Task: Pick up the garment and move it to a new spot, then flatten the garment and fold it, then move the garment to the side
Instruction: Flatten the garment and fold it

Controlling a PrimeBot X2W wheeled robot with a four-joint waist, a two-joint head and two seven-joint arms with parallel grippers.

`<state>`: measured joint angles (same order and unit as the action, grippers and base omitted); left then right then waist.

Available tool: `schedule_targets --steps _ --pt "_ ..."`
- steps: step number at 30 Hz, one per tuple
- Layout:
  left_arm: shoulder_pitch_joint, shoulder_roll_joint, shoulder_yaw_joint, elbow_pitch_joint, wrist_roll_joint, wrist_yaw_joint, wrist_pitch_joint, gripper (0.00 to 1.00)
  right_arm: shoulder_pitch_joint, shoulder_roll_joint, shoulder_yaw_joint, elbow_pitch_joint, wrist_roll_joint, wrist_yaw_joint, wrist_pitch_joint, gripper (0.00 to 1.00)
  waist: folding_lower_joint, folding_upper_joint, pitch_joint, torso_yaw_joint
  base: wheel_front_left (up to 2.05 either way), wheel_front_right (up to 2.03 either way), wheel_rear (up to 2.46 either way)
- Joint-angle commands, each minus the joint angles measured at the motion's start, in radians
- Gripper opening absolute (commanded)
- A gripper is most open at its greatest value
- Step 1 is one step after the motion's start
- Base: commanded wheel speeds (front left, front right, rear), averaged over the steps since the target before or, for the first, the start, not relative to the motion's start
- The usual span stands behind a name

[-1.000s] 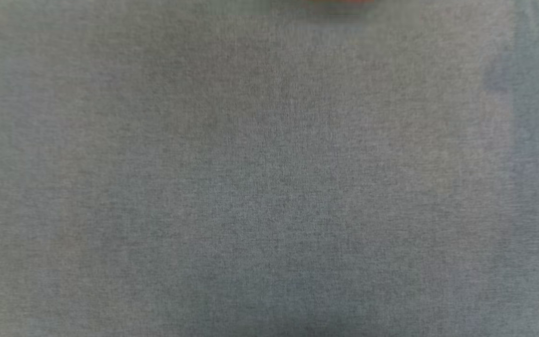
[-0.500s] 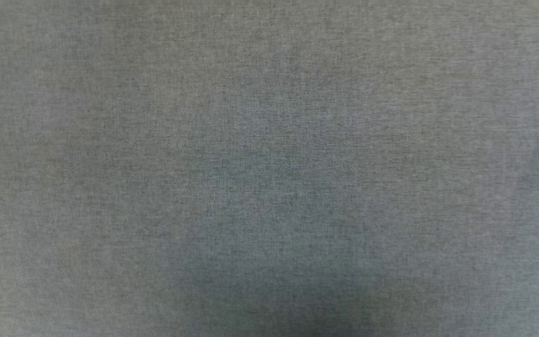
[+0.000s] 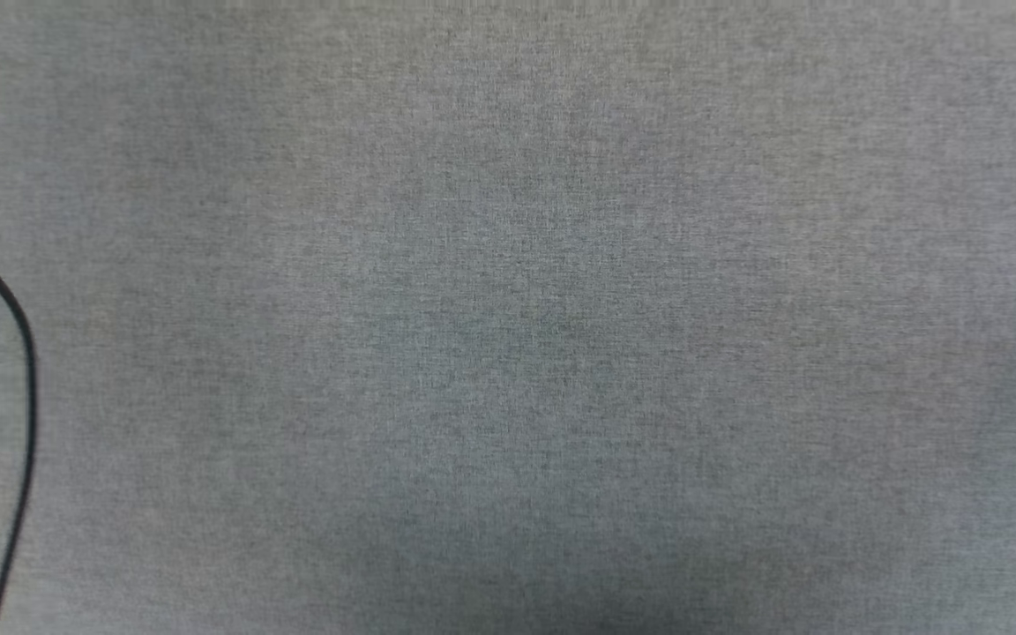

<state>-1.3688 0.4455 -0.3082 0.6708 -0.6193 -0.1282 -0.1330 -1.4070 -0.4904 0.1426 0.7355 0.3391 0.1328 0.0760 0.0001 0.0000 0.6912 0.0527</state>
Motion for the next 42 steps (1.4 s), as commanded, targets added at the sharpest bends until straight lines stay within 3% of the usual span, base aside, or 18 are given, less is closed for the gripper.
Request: schedule_targets --steps 1,12,18,24,35,42 --pt "0.052 0.003 -0.009 0.005 -0.019 -0.002 -0.011 0.00 0.049 -0.016 0.011 0.002 0.018 -0.002 0.006 0.00 -0.0001 0.0000 -0.045 -0.001 0.00 0.00 0.00" --pt "0.382 0.044 -0.083 -0.010 -0.121 -0.002 0.029 0.00 0.373 -0.079 0.079 -0.056 0.178 -0.002 0.173 0.00 -0.0001 0.0000 -0.234 -0.003 0.00 0.00 0.00" --pt "0.522 0.080 -0.109 -0.035 -0.163 -0.002 0.126 0.00 0.538 -0.118 0.084 -0.113 0.257 -0.002 0.289 0.00 -0.0001 0.0000 -0.338 0.005 0.00 0.00 0.00" --pt "0.680 0.128 -0.145 -0.109 -0.222 0.002 0.299 0.00 0.696 -0.143 0.061 -0.171 0.316 -0.002 0.413 0.00 -0.0001 0.0000 -0.424 0.008 0.00 0.00 0.00" --pt "0.979 0.225 -0.176 -0.354 -0.323 0.090 0.525 0.00 0.975 -0.144 -0.057 -0.305 0.334 -0.002 0.601 0.00 -0.0001 0.0000 -0.543 0.005 0.00 0.00 0.00" --pt "1.128 0.282 -0.169 -0.500 -0.373 0.155 0.587 0.00 1.148 -0.116 -0.178 -0.439 0.318 -0.002 0.725 0.00 -0.0001 0.0000 -0.583 0.002 0.00 0.00 0.00"
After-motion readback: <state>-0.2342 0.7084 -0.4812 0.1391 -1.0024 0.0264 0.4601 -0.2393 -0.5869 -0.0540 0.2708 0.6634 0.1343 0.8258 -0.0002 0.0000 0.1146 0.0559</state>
